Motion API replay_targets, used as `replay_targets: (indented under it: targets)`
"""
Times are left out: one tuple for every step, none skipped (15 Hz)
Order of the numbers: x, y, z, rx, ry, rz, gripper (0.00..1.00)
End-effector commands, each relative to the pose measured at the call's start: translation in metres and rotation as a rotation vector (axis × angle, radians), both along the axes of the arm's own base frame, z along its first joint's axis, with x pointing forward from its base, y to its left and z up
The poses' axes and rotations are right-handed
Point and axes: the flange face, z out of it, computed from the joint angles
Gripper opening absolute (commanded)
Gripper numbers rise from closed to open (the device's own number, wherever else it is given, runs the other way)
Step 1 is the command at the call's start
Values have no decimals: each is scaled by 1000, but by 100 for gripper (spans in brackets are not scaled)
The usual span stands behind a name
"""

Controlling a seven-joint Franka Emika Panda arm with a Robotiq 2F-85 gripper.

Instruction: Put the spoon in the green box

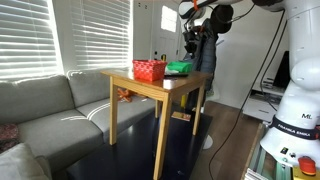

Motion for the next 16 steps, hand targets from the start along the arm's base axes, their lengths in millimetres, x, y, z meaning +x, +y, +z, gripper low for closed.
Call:
replay_targets:
  targets:
    - [18,-5,-7,7,18,12,2]
    - [22,-5,-11,4,19,10,2]
    - [25,-6,-14,8,18,7,2]
    - [28,-6,-16,11,15,5,2]
    - [31,-6,-18,14,17,4,2]
    - [33,-5,-19,15,17,5,2]
    - [36,-5,-21,14,20,2,2]
    - [37,-5,-23,19,25,-2,2]
    - [38,-5,-24,26,31,0,2]
    - [39,-4,-26,27,37,-2,2]
    - [40,-4,-27,30,45,-2,2]
    - [40,-4,-28,33,52,-2,2]
    - [41,-4,-30,34,58,-3,2]
    - [41,-4,-31,36,63,-3,2]
    - [42,-3,-33,38,70,-4,2]
    - [42,-3,-35,41,78,-4,2]
